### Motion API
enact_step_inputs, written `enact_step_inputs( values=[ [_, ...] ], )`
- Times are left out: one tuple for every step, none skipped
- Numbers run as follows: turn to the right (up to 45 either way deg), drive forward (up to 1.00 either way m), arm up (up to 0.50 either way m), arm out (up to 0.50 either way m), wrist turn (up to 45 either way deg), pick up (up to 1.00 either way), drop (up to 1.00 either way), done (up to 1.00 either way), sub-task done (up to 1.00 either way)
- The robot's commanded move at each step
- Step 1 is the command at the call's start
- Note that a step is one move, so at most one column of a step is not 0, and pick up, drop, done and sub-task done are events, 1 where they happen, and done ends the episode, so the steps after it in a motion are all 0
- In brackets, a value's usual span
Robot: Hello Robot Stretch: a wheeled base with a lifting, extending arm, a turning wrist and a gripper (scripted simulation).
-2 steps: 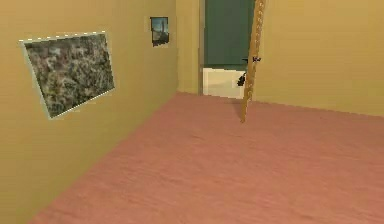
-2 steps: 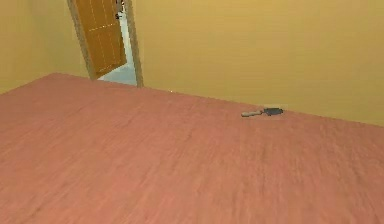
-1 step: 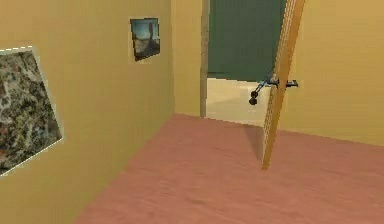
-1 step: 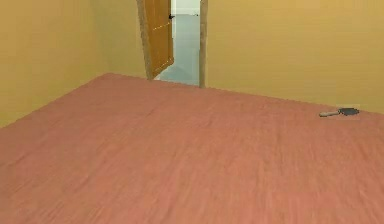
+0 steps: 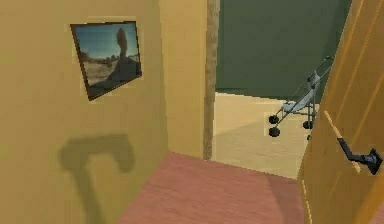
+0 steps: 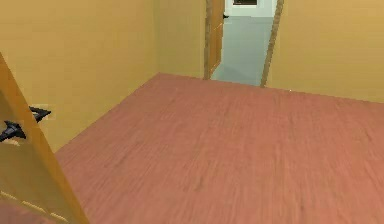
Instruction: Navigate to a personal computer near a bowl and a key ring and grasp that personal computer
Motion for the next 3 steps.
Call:
enact_step_inputs(
  values=[
    [6.0,0.00,0.00,0.00,0.0,0.00,0.00,0.00,0.00],
    [0.0,0.50,0.00,0.00,0.0,0.00,0.00,0.00,0.00],
    [12.0,0.00,0.00,0.00,0.0,0.00,0.00,0.00,0.00]
  ],
)
